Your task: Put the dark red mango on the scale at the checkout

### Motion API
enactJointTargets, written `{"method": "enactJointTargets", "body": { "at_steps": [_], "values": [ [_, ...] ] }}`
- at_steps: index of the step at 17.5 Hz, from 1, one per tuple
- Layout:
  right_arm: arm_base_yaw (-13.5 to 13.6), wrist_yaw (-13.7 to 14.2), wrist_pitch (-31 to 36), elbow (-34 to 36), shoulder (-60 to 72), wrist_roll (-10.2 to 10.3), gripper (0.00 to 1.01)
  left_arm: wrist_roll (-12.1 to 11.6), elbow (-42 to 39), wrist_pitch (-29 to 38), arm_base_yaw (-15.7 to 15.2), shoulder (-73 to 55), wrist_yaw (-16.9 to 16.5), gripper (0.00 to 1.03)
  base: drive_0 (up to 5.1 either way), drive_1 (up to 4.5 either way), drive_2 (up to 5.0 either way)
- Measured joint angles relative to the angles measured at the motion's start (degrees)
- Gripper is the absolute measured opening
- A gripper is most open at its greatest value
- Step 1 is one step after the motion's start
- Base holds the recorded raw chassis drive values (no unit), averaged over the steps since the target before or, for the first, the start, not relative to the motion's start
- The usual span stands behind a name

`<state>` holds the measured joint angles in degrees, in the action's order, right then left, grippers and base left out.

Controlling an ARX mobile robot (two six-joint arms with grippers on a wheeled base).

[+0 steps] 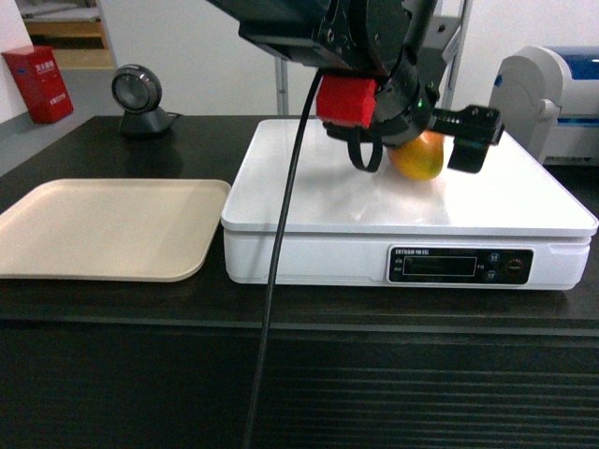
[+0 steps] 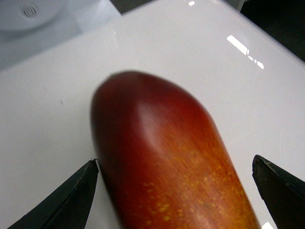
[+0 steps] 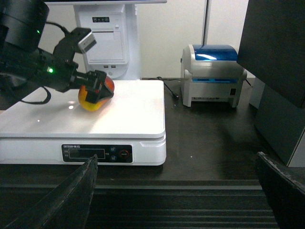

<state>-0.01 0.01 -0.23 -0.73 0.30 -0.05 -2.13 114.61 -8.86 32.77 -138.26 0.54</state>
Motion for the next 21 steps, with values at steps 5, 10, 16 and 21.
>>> {"method": "enactJointTargets", "body": {
  "at_steps": [5,10,16,21],
  "values": [
    [0.0,0.0,0.0,0.0,0.0,0.0,0.98,-1.1,-10.4,8.1,1.6,13.7,-0.6,0.98,0.0,0.0,0.0],
    [0.0,0.0,0.0,0.0,0.0,0.0,0.98,-6.2,-39.0,32.2,3.1,38.9,-2.7,0.98,0.0,0.0,0.0],
    [0.0,0.0,0.0,0.0,0.0,0.0,0.98,-7.4,-59.0,35.5,-1.3,54.4,4.2,0.94,0.0,0.0,0.0],
    [0.0,0.0,0.0,0.0,0.0,0.0,0.98,1.5,-86.2,44.4,-13.7,75.5,19.1,0.35,0.0,0.0,0.0]
  ]
}}
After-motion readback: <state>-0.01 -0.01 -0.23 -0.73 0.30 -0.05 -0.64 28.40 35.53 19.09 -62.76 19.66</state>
